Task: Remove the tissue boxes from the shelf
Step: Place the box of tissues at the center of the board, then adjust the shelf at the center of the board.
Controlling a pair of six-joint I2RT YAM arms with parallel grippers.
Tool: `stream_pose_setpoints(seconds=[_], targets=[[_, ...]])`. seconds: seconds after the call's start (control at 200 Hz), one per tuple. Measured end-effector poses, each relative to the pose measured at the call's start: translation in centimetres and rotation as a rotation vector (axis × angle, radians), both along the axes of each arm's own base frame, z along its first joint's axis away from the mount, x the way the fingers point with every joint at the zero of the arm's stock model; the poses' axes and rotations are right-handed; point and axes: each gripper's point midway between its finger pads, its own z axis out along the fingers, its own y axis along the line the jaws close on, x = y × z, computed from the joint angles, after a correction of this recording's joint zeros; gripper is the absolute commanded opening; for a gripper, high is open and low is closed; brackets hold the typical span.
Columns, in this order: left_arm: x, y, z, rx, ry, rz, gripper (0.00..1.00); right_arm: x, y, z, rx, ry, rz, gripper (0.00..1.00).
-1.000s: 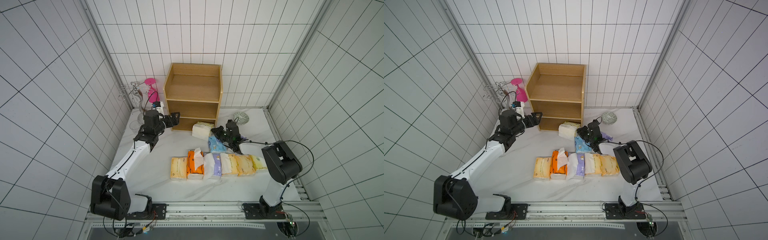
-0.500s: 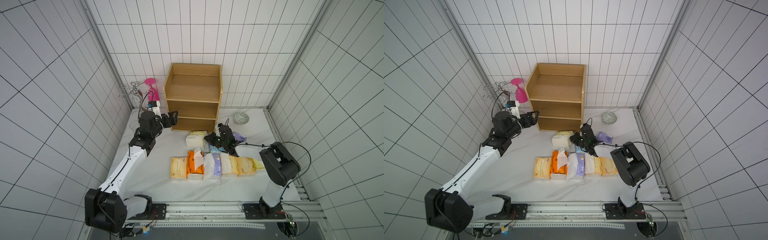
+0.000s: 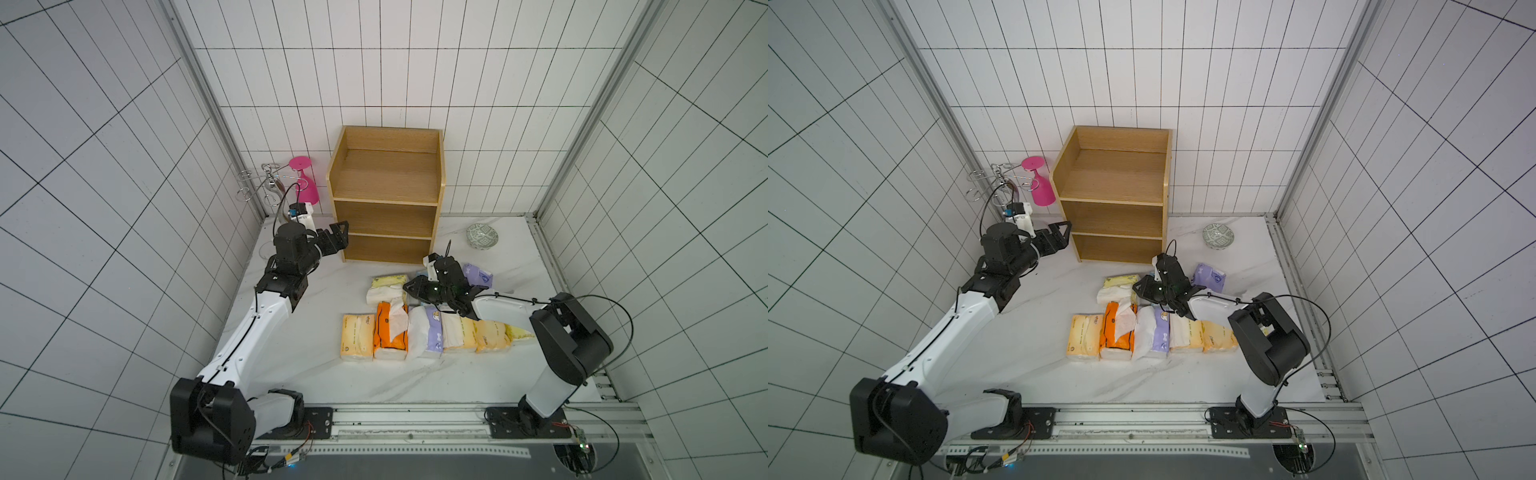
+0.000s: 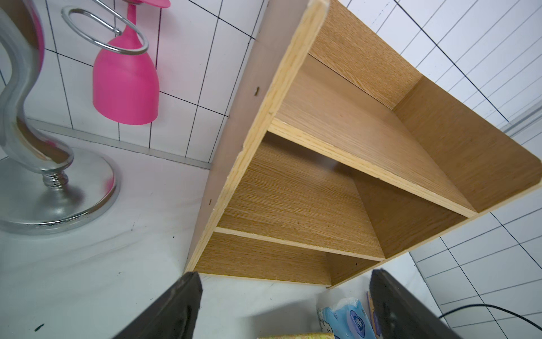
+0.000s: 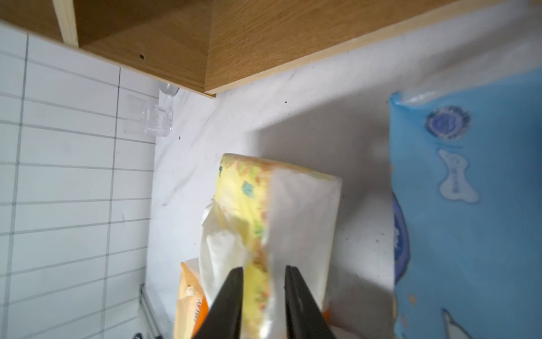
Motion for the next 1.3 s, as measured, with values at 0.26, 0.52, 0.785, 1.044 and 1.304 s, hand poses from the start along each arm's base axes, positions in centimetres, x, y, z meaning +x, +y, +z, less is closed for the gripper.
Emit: stream_pose_setpoints(seconds=[0.26,0.52,0.785,1.044,1.304], targets=[[2.9,2.2,-2.1,-0.059,0.026,0.042,0.98,-0.2,-2.4,3.4,-0.052,-0.083,-0.018,0.54],[6.4,0.9,-2.1,-0.080,-0.042,-0.028,0.98,1.6,-8.5,9.3,-0.034,-0.219,-0.140,0.56],[8.9,-0.3,-2.8,-0.074,-0.078,-0.097,0.98,0.0,-13.3,12.5,-0.062,-0.332,-0.182,0.60],[10.0,-2.4,-2.9,-0.057,-0.100,-0.142,0.98,-2.1,-18.1,13.3,-0.147,-0.411,-0.251,0.83],[9.8,-4.1,-3.3,0.018,-0.117,-0.103,0.98,-3.5,-22.8,13.6,-0.246,-0.450,-0.361,0.93]])
